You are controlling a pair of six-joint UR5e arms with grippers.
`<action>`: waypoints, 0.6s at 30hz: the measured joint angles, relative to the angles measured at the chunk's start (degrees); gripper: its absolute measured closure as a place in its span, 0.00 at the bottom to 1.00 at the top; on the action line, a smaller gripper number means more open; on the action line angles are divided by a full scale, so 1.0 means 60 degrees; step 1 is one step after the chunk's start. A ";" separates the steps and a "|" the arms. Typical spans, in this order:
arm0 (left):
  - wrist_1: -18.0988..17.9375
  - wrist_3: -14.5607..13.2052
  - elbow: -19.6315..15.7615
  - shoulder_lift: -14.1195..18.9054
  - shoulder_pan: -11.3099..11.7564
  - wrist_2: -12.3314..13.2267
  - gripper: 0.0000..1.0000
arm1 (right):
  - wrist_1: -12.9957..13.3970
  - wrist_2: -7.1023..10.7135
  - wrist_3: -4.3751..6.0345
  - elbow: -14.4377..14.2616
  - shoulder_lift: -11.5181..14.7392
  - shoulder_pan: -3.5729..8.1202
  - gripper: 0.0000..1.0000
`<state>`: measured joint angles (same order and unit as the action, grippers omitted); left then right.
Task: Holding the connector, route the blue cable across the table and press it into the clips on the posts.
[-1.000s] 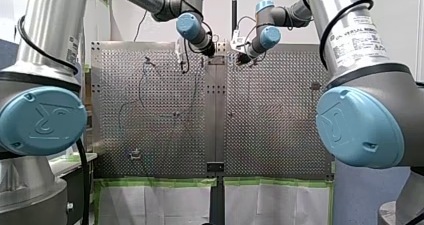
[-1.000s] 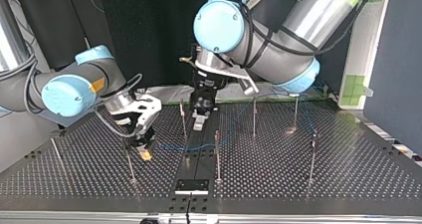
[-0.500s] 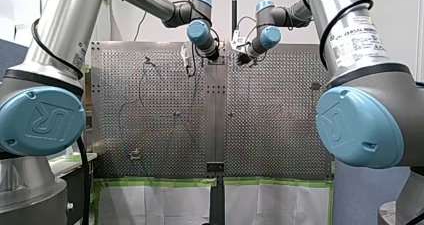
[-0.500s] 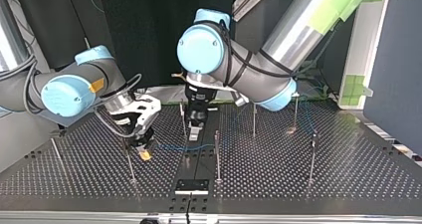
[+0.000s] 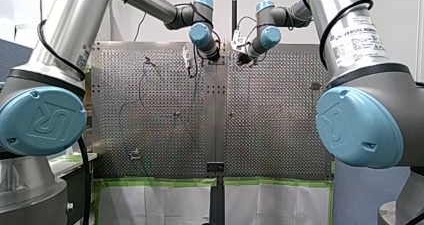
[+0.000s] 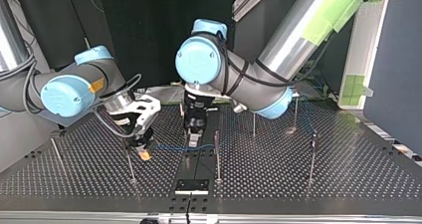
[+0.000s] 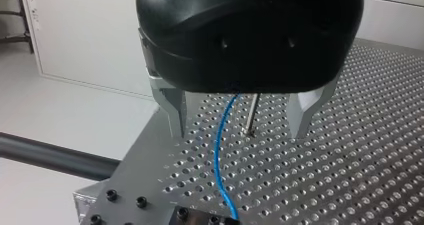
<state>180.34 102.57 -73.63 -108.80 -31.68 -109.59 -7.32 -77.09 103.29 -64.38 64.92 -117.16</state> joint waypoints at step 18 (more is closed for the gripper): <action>-0.0075 0.0009 0.1141 -0.0979 0.0086 -0.0265 0.00 | -0.0008 0.0000 0.0000 0.0004 0.0000 -0.0001 1.00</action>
<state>179.89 102.63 -66.78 -114.67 -31.17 -111.18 -7.37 -77.09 103.29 -64.36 64.92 -117.16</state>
